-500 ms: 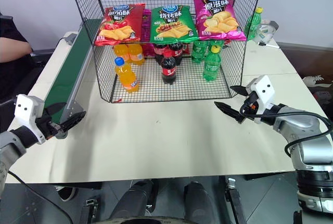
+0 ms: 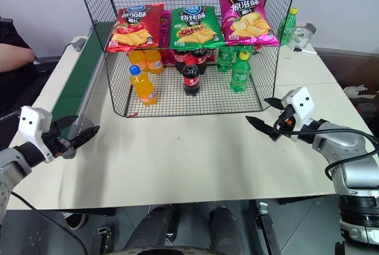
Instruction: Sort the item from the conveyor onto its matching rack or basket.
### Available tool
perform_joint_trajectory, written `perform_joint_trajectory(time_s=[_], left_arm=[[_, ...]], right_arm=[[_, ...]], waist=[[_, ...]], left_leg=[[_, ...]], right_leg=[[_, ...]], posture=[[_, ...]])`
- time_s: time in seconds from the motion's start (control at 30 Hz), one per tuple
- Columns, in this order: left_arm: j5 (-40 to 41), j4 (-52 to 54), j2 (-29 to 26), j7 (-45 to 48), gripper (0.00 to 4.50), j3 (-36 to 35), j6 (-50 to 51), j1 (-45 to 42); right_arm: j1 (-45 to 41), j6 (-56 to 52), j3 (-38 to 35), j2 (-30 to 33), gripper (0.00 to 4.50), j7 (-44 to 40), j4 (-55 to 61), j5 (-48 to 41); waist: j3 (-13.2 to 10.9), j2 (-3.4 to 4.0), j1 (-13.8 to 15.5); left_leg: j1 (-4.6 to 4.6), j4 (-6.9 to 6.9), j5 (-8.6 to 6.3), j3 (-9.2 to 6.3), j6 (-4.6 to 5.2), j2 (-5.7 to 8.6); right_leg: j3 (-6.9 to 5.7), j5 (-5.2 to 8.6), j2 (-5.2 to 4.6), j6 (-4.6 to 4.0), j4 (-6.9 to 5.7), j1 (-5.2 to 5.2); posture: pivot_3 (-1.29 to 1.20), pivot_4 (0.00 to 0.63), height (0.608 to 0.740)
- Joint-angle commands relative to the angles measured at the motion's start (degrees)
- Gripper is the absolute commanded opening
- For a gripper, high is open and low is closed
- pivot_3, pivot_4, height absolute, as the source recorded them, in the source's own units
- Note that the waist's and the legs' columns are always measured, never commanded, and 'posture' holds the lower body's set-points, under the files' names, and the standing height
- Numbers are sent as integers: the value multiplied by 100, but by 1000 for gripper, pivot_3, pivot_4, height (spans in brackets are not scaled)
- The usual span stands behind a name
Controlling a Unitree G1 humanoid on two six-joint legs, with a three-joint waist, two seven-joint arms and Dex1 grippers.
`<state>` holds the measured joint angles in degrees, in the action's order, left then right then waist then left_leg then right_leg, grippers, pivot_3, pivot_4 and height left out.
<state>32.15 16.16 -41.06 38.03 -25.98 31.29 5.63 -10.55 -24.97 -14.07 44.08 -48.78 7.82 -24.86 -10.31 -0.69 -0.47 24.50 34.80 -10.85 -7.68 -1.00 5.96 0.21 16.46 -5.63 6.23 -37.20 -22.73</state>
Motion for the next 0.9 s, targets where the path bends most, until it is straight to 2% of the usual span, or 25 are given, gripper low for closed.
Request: perform_joint_trajectory(time_s=[0.03, 0.57, 0.9], left_arm=[[-98, 161, 63, -149, 4420, -28, -65, 14], [-283, -55, 250, -359, 4420, 136, -188, -398], [-351, -66, 477, -504, 4420, 36, -310, -337]], right_arm=[[-84, 140, -150, 79, 4500, 32, 186, 6], [-440, 537, 116, -178, 4500, 178, -288, 262], [-498, 640, 254, -415, 4500, 307, -259, 333]], waist=[[0, 0, 2], [0, 0, 1], [0, 0, -1]], left_leg=[[0, 0, 0, 0, 0, 0], [0, 0, 0, 1, 1, 0], [0, 1, 0, 2, 1, 0]], right_leg=[[0, 0, 0, 0, 0, 0], [0, -1, 1, 1, 0, 0], [0, -1, 2, 2, 0, 0]], posture=[[0, 150, 740], [0, 150, 740], [0, 150, 740]])
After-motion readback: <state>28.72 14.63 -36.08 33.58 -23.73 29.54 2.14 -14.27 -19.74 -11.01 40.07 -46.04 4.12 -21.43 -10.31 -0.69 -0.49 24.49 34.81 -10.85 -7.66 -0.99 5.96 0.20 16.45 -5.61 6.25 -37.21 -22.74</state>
